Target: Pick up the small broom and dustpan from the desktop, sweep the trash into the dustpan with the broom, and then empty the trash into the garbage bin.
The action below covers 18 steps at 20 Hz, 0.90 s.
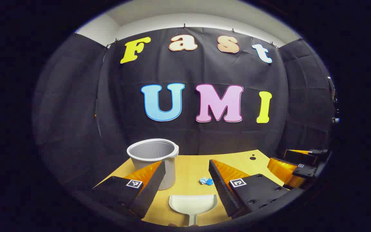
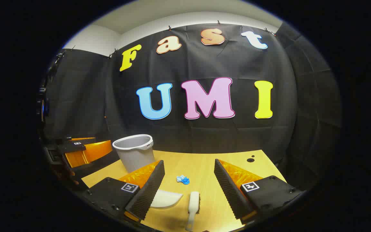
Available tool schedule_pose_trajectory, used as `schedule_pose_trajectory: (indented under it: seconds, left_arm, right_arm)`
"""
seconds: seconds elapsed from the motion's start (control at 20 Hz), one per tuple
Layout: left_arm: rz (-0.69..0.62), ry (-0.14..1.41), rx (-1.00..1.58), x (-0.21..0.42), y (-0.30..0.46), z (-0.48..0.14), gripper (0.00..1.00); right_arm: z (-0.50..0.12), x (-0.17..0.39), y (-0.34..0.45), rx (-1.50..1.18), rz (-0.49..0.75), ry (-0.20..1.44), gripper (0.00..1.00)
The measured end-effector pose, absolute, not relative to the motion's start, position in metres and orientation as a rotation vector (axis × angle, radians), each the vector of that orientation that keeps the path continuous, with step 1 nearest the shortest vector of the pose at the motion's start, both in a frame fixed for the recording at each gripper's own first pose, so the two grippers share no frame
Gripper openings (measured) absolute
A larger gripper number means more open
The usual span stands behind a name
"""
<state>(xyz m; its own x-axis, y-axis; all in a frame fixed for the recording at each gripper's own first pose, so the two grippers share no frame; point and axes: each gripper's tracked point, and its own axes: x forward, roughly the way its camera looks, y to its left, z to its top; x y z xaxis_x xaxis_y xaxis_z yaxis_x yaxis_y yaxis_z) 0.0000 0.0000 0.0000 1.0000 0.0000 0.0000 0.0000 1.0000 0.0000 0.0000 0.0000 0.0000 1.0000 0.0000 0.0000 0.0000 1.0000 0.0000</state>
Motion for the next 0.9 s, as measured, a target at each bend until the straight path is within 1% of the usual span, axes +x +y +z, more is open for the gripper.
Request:
schedule_pose_trajectory:
  seconds: [0.3, 0.35, 0.45, 0.6, 0.75, 0.9]
  left_arm:
    - [-0.091, -0.080, 0.056, 0.001, 0.020, 0.014, 0.82]
    - [-0.097, -0.086, 0.063, 0.001, 0.027, 0.013, 0.80]
    - [-0.112, -0.084, 0.062, 0.003, 0.038, 0.007, 0.81]
    - [-0.149, -0.075, 0.024, 0.006, 0.047, -0.001, 0.80]
    - [-0.144, -0.052, 0.002, 0.014, 0.055, -0.007, 0.81]
    - [-0.131, -0.039, -0.023, 0.024, 0.054, -0.005, 0.81]
  right_arm:
    - [0.010, 0.010, 0.028, -0.028, -0.067, -0.026, 1.00]
    - [0.011, 0.011, 0.032, -0.036, -0.080, -0.033, 0.99]
    - [0.009, 0.017, 0.039, -0.048, -0.108, -0.038, 0.99]
    - [0.003, 0.017, 0.047, -0.044, -0.136, -0.006, 1.00]
    - [0.014, 0.017, 0.042, -0.080, -0.155, -0.045, 0.99]
    - [0.012, 0.024, 0.038, -0.076, -0.153, -0.029, 1.00]
